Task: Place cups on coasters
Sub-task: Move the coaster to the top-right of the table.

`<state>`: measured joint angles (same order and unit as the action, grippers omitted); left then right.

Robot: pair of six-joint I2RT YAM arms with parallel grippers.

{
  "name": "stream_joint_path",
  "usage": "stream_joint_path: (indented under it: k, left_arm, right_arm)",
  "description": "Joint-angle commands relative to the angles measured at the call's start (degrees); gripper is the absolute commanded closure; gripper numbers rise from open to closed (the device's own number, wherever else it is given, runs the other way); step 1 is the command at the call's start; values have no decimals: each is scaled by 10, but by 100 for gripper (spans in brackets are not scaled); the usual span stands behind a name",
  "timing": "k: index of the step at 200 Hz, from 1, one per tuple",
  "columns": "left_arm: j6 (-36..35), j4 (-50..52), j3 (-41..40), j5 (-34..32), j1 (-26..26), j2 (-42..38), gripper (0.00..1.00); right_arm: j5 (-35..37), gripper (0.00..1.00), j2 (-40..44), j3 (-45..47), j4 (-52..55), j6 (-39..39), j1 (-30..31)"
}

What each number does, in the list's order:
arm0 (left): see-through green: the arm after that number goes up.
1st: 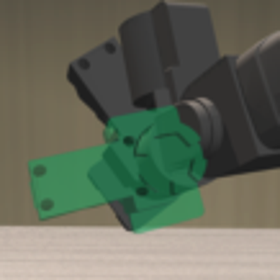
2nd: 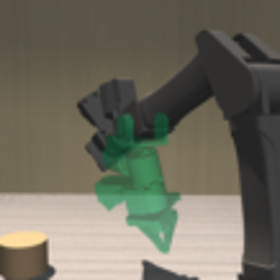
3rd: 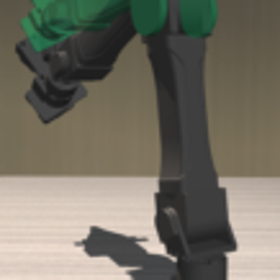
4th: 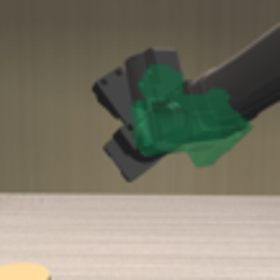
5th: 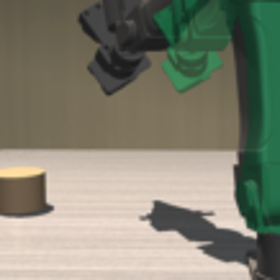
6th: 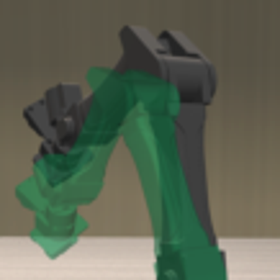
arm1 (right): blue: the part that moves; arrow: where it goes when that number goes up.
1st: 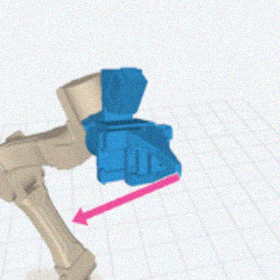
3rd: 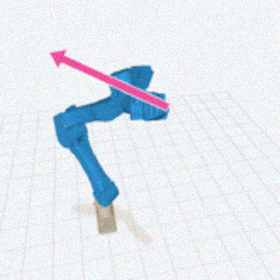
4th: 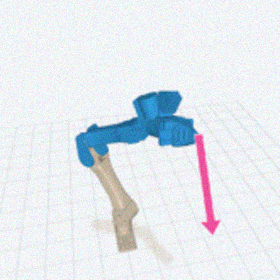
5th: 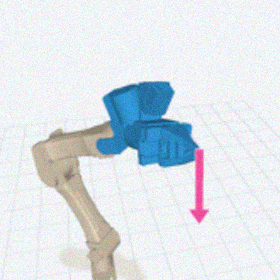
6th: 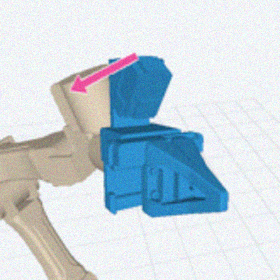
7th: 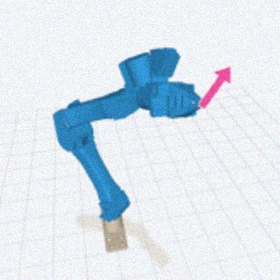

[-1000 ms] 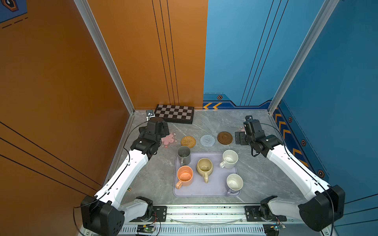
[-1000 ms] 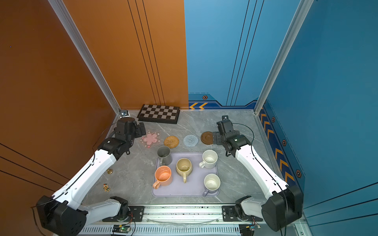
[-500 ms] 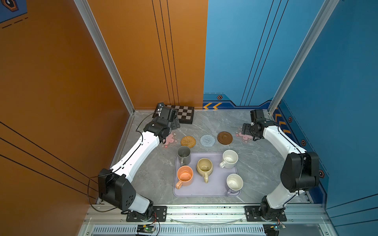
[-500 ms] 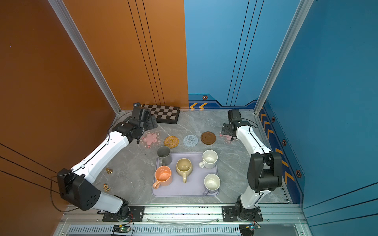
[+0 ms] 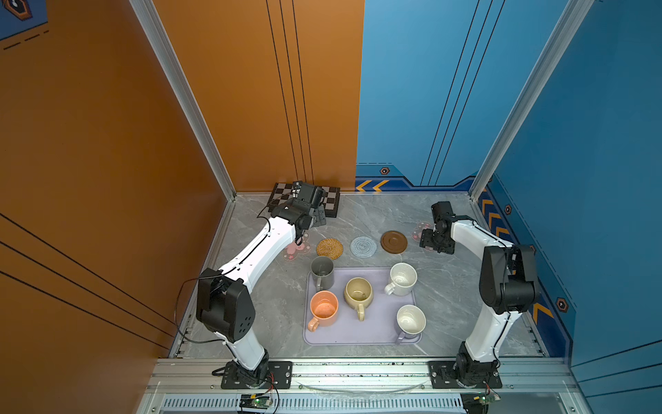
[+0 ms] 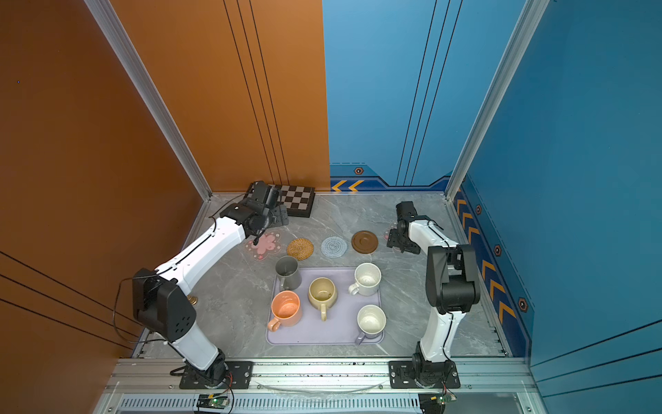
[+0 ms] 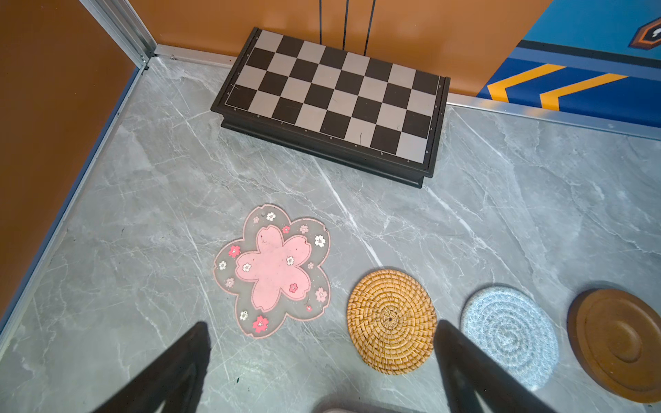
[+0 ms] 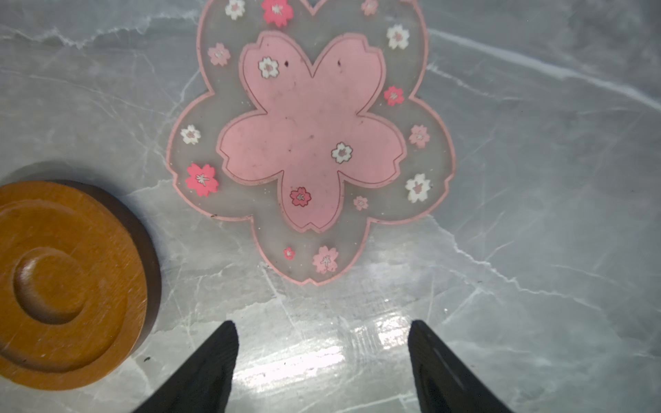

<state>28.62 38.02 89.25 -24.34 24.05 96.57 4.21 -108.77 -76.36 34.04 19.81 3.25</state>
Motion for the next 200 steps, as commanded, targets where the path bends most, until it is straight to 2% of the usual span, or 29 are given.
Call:
stream_joint_path:
  k: [1, 92, 200]
  left_arm:
    - [14, 22, 20, 4, 4, 8, 2]
    - [31, 22, 25, -10, 4, 15, 2]
    - [41, 22, 32, -4, 4, 40, 2]
  right_arm:
    - [-16, 24, -32, -16, -2, 5, -5]
    - [4, 25, -87, -44, -4, 9, -9]
    - [-7, 27, -163, -141, 0, 31, -17]
